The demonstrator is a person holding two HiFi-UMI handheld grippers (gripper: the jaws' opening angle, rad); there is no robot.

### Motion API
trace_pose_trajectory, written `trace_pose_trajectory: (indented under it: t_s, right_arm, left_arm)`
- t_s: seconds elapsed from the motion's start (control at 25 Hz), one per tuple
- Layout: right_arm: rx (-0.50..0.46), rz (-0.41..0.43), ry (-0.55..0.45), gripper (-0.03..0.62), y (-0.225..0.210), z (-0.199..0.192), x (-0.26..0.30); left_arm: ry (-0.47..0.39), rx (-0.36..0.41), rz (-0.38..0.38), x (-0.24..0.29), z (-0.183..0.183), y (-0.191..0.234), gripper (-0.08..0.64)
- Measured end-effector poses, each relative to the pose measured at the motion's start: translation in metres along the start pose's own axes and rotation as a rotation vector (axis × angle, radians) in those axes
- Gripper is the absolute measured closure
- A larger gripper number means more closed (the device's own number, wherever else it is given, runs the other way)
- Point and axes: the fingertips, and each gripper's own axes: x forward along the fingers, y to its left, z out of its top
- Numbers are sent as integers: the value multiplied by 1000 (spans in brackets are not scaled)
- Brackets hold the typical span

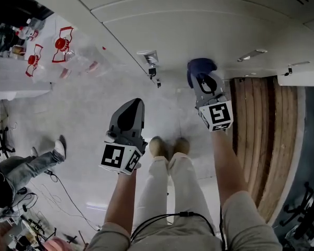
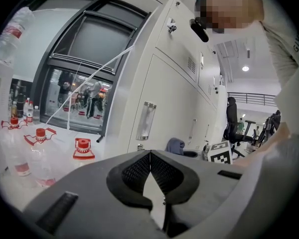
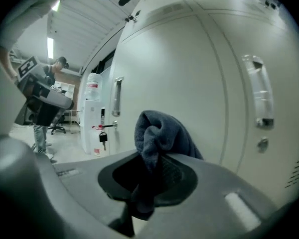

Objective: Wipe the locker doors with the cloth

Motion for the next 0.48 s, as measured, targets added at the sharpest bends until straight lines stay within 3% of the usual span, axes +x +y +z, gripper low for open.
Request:
trace_pose_trajectory:
  t_s: [0.16,0.48]
  right_arm:
    - [-20,140,-11,537,65,-8,34]
    - [-48,264,-41,537,137,-15,82]
  left_arm:
    - [-16,8,-9,-1,-9,6,561]
    - [-26,28,55,-18,-25,48,561]
